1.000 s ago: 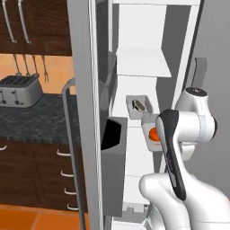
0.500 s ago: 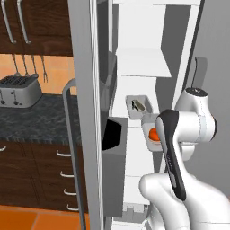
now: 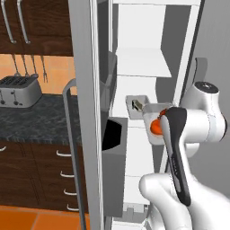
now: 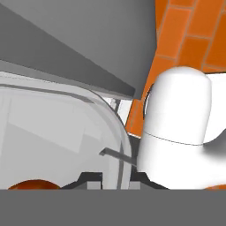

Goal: Take the meat container that has the fish and place it on the second highest rack of the freezer. Then take the vegetable container that has the tomato and squash and place it on the highest rack of the freezer.

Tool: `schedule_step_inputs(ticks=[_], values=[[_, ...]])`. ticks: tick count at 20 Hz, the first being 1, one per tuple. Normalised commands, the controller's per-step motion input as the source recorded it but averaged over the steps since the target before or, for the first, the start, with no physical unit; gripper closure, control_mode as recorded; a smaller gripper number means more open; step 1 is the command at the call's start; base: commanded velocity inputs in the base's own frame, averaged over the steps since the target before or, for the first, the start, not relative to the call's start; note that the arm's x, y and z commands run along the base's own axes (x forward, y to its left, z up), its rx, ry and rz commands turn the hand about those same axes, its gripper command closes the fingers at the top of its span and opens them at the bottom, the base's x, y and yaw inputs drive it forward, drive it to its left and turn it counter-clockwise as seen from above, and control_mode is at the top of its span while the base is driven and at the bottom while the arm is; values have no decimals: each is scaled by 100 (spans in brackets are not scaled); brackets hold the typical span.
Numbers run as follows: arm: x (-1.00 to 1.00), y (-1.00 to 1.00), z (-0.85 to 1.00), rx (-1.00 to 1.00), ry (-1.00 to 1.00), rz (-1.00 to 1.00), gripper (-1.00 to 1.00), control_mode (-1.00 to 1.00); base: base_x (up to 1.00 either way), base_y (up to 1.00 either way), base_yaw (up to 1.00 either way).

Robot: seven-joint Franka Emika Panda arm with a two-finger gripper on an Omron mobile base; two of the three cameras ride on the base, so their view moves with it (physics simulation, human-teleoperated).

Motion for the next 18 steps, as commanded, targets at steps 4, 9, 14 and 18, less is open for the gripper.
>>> schedule_step_inputs(ticks=[4,9,14,18], values=[[0,1,74,0,-17,0,100,-100,0,0,0],[19,2,65,0,-20,0,100,-100,0,0,0],[36,16,30,0,-23,0,100,-100,0,0,0],[60,7,23,0,-4,0,100,-100,0,0,0]])
